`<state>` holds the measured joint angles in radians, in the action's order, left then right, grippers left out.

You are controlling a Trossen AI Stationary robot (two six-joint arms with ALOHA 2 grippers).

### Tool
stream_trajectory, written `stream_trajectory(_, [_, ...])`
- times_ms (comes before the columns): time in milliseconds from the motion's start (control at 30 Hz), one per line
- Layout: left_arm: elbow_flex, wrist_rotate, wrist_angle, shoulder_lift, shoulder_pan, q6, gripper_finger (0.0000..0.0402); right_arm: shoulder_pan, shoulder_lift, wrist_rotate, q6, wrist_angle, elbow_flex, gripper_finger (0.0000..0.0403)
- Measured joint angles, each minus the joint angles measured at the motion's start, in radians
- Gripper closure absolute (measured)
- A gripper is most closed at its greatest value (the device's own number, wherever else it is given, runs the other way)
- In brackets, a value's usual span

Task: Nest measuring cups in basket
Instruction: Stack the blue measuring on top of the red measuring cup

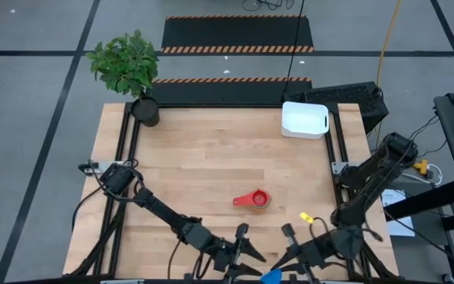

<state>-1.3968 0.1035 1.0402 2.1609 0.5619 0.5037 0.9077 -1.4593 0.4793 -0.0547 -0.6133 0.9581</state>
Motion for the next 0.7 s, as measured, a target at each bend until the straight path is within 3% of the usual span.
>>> stream_trajectory(200, [0.000, 0.348, 0.002, 0.000, 0.048, 0.015, 0.0179, 0.096, 0.085, 0.287, 0.064, 0.132, 0.000, 0.0402])
stream_trajectory(400, [0.000, 0.661, -0.010, -0.066, 0.123, 0.030, 0.0168, 0.137, 0.134, 0.544, 0.061, 0.314, 0.000, 0.0403])
stream_trajectory(600, [-0.003, 0.932, -0.227, -0.188, 0.183, -0.095, 0.0193, 0.126, 0.136, 0.671, 0.042, 0.401, 0.000, 0.0403])
stream_trajectory(700, [-0.003, 1.043, -0.311, -0.231, 0.200, -0.071, 0.0218, 0.099, 0.135, 0.689, -0.003, 0.450, 0.000, 0.0403])
